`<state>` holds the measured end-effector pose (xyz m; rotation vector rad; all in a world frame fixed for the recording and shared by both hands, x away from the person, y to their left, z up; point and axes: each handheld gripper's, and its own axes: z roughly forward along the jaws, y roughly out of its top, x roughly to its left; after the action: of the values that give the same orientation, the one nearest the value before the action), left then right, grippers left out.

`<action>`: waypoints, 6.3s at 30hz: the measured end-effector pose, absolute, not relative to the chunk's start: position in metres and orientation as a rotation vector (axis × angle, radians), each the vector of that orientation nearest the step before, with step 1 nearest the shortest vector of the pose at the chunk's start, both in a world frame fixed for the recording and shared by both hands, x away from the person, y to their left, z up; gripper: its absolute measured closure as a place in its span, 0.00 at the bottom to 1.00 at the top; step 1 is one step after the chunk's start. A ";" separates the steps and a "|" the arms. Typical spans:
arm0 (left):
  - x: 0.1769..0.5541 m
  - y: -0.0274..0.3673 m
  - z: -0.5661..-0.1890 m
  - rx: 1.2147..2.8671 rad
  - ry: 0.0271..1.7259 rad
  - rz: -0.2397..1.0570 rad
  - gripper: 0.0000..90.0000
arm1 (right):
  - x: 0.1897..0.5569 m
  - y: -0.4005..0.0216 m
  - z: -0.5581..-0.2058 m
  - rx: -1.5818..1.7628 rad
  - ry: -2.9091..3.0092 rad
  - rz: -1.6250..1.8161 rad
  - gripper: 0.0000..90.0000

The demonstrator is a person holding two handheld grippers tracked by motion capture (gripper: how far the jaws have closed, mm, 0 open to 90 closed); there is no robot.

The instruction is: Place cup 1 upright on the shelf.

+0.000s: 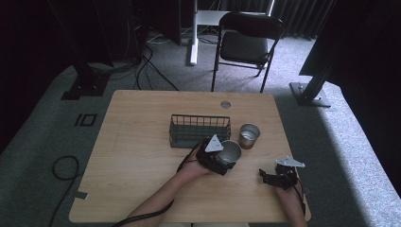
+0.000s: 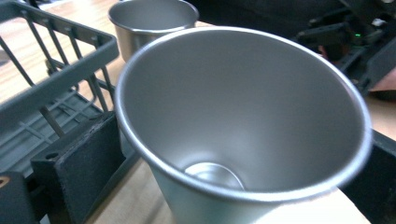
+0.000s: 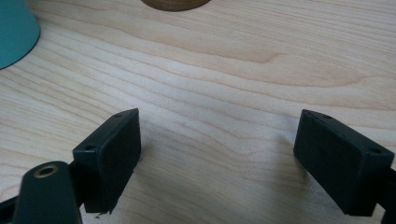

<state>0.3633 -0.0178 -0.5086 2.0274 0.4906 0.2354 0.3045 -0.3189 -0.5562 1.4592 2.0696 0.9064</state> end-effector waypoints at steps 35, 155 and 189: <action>0.357 -0.032 -0.500 2.015 0.431 0.330 0.16 | 0.305 -0.319 -0.556 1.460 2.068 0.906 0.16; 0.419 0.070 -0.466 1.713 1.074 0.819 0.16 | 0.305 -0.319 -0.556 1.462 2.066 0.902 0.16; 0.413 0.080 -0.467 1.784 1.058 0.716 0.02 | 0.305 -0.319 -0.556 1.462 2.066 0.902 0.16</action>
<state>0.4125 0.0802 -0.4670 1.7842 1.0581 0.7161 0.3046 -0.3189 -0.5561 1.4623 2.0662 0.9021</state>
